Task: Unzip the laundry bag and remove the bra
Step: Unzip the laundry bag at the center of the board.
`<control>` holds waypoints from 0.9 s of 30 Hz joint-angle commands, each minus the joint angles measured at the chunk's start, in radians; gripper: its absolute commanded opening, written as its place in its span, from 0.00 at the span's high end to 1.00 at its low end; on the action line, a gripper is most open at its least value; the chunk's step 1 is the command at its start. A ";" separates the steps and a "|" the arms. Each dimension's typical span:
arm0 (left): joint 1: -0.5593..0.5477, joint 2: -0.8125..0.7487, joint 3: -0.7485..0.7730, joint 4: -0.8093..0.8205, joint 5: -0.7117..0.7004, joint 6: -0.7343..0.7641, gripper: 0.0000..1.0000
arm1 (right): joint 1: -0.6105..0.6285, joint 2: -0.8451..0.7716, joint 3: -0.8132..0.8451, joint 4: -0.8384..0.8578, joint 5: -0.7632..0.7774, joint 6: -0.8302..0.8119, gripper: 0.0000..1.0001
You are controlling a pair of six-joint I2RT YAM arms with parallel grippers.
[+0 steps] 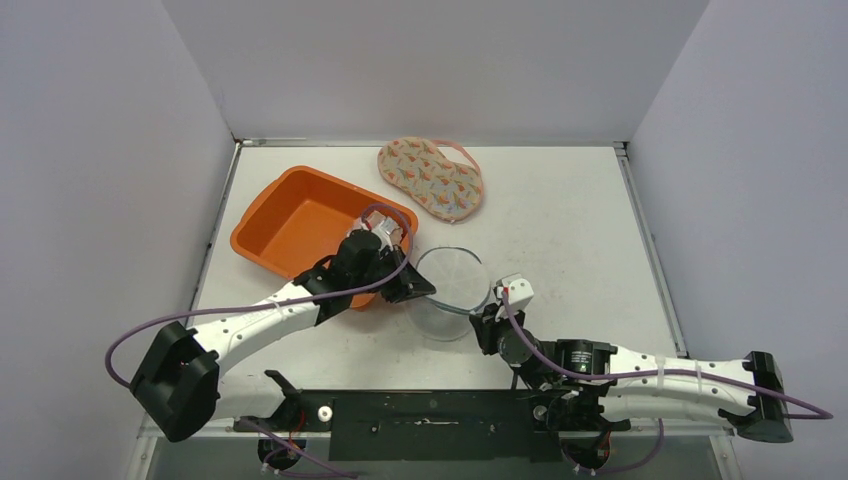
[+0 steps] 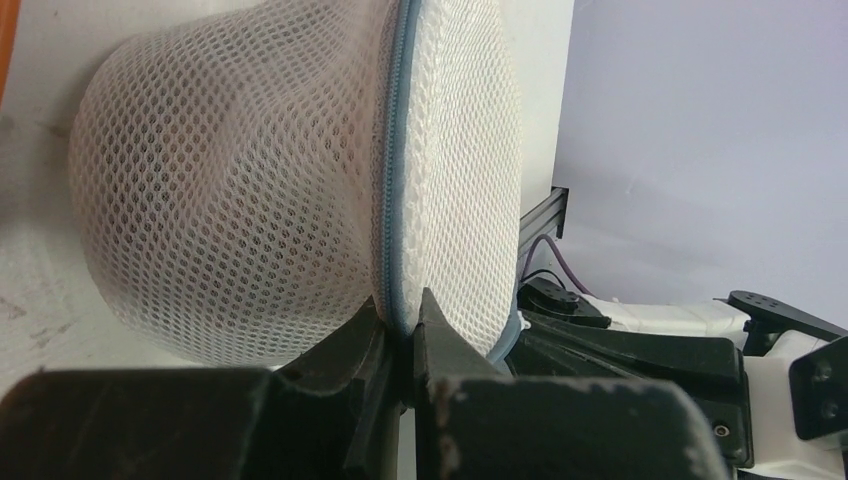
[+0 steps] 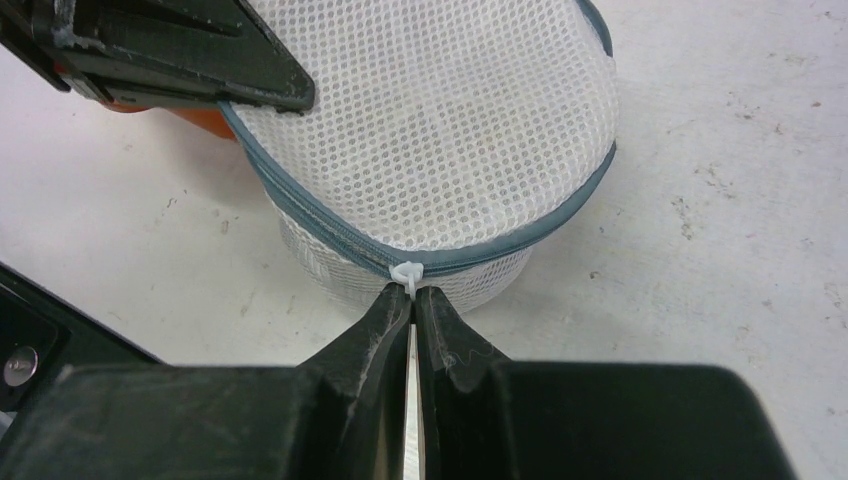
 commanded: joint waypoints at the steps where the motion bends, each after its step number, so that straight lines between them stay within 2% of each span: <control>1: 0.044 0.056 0.125 -0.016 0.053 0.142 1.00 | -0.008 -0.043 0.001 -0.052 0.065 -0.011 0.95; 7: 0.058 0.193 0.269 0.031 0.186 0.213 1.00 | 0.004 -0.052 -0.006 0.030 -0.008 -0.086 0.95; 9: 0.058 0.248 0.315 0.037 0.217 0.215 0.94 | 0.005 -0.036 -0.010 0.069 -0.024 -0.102 0.95; 12: 0.058 0.290 0.339 0.025 0.237 0.217 0.59 | 0.007 0.009 -0.011 0.134 -0.042 -0.117 0.95; 14: 0.060 0.266 0.312 0.005 0.207 0.227 0.29 | 0.006 0.042 -0.012 0.183 -0.059 -0.126 0.95; 16: 0.071 0.222 0.282 -0.059 0.147 0.242 0.13 | 0.005 0.077 -0.009 0.227 -0.069 -0.134 0.95; 20: 0.111 0.110 0.251 -0.250 0.069 0.288 0.04 | -0.007 0.143 0.013 0.267 -0.093 -0.147 0.95; 24: 0.115 -0.063 0.196 -0.367 -0.014 0.301 0.04 | -0.035 0.193 0.029 0.330 -0.136 -0.165 0.95; 27: 0.113 -0.162 0.124 -0.380 -0.026 0.255 0.04 | -0.057 0.226 0.037 0.355 -0.171 -0.173 0.95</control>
